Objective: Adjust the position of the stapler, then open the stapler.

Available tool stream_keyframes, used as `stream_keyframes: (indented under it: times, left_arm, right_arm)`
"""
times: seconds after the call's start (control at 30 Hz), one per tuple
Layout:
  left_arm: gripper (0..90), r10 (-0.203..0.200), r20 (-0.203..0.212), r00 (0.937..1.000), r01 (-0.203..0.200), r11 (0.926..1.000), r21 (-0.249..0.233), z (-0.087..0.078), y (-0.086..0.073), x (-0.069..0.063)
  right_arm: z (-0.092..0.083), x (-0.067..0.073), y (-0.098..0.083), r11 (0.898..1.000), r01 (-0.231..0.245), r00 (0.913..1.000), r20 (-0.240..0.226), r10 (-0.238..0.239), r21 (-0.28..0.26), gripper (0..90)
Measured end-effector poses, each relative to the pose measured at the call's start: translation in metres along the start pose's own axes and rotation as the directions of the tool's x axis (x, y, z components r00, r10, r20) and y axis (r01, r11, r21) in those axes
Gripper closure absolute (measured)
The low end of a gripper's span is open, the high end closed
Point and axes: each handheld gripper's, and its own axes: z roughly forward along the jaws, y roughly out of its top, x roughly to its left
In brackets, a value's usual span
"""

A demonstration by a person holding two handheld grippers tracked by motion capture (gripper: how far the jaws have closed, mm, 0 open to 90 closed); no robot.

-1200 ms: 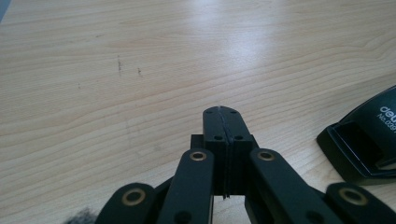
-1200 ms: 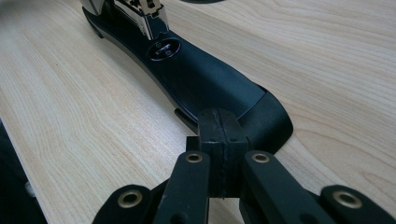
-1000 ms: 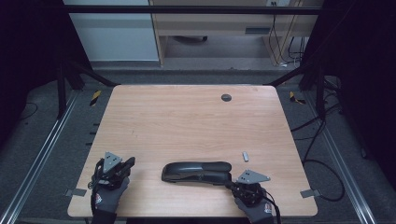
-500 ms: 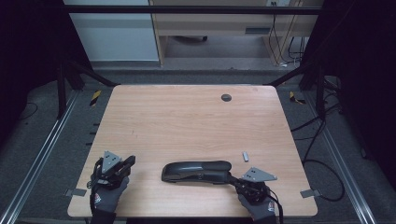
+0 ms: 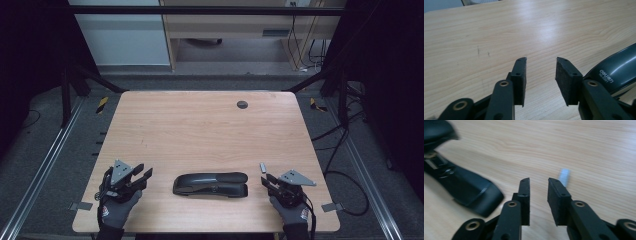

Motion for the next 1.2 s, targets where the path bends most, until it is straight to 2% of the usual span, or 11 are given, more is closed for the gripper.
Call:
stream_keyframes:
  times: [0.23,0.4,0.5,0.6,0.63,0.67,0.8,0.83,0.93,1.13,1.2]
  left_arm:
    - [50.9,0.030,0.026,0.9992,-0.030,0.9996,-0.001,-0.001,0.016,-0.006]
    - [45.9,0.073,0.035,0.9967,-0.073,0.9973,-0.011,0.000,0.029,-0.012]
    - [43.3,0.116,0.046,0.9922,-0.116,0.9933,-0.004,0.001,0.036,-0.018]
    - [41.6,0.166,0.062,0.9841,-0.167,0.9858,0.013,0.003,0.042,-0.025]
    - [41.0,0.166,0.062,0.9841,-0.167,0.9858,0.013,0.003,0.042,-0.025]
    - [40.8,0.198,0.067,0.9780,-0.199,0.9797,0.020,0.003,0.045,-0.030]
    - [39.5,0.254,0.079,0.9639,-0.257,0.9660,0.027,0.003,0.052,-0.041]
    - [39.2,0.282,0.083,0.9559,-0.285,0.9579,0.033,0.003,0.055,-0.045]
    - [38.6,0.328,0.097,0.9399,-0.332,0.9427,0.032,0.002,0.062,-0.055]
    - [37.9,0.392,0.116,0.9125,-0.397,0.9178,0.018,-0.002,0.071,-0.071]
    - [38.0,0.403,0.118,0.9075,-0.407,0.9133,0.011,-0.004,0.073,-0.075]
  right_arm:
    - [-0.001,-0.015,-0.001,1.000,-0.018,0.9969,0.077,0.017,0.008,55.0]
    - [-0.003,-0.022,0.002,1.000,-0.018,0.9935,0.113,0.017,0.008,50.4]
    - [-0.005,-0.027,0.004,1.000,-0.016,0.9916,0.128,0.016,0.001,50.0]
    - [-0.006,-0.028,0.004,1.000,-0.020,0.9916,0.128,0.019,0.004,50.3]
    - [-0.006,-0.028,0.004,1.000,-0.020,0.9916,0.128,0.019,0.004,50.3]
    - [-0.006,-0.028,0.004,1.000,-0.024,0.9918,0.126,0.023,0.001,50.9]
    - [-0.006,-0.028,0.003,1.000,-0.015,0.9913,0.130,0.016,-0.007,51.9]
    - [-0.006,-0.028,0.003,1.000,-0.013,0.9912,0.132,0.014,-0.008,52.0]
    - [-0.007,-0.027,0.003,1.000,-0.014,0.9919,0.126,0.015,-0.007,52.5]
    - [-0.008,-0.026,0.002,1.000,-0.008,0.9925,0.122,0.009,-0.014,53.1]
    - [-0.007,-0.026,0.001,1.000,-0.011,0.9928,0.119,0.012,-0.012,53.3]
